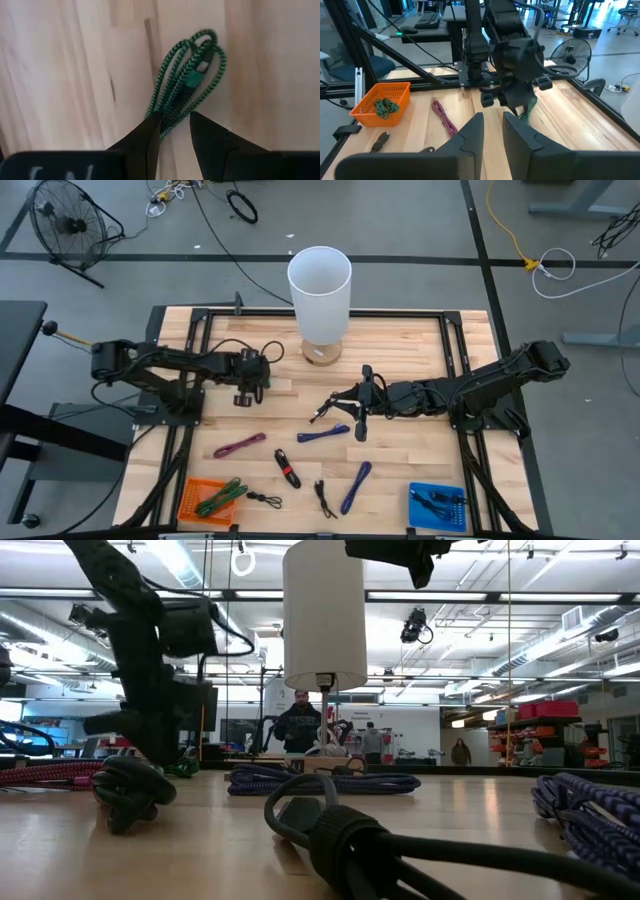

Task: Pick & Place USB Port
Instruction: Put the black and green charger cable into the orange bin

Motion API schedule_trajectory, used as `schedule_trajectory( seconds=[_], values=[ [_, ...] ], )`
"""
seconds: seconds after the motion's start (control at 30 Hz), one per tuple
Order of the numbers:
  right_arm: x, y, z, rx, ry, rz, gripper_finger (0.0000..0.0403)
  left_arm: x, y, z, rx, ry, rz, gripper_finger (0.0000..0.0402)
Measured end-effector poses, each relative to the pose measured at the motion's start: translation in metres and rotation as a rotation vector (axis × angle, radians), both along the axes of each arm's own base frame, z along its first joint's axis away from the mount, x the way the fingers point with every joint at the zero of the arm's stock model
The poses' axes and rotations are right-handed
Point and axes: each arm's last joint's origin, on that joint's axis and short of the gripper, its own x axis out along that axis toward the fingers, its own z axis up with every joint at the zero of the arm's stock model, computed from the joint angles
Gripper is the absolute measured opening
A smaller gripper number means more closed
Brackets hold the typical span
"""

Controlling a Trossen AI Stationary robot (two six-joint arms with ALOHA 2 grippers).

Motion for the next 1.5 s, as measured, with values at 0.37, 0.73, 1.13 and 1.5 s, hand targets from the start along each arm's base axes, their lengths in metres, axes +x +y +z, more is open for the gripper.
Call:
schedule_trajectory(
  seconds=[0.37,0.73,1.13,1.5],
  values=[
    [0.0,0.0,0.0,0.003,0.001,-0.001,0.007,0.006,0.011,-0.011,0.003,0.007,0.027,0.0094],
    [0.0,0.0,-0.001,0.019,0.012,-0.006,0.007,0.003,0.009,-0.002,-0.046,-0.037,0.196,0.0007],
    [-0.001,0.0,-0.005,0.008,0.048,-0.008,0.007,-0.007,-0.034,0.088,-0.309,-0.156,0.476,0.0006],
    [-0.001,-0.001,-0.005,0.007,0.052,-0.008,0.007,-0.051,-0.113,0.135,-0.62,-0.293,0.563,0.0007]
  ],
)
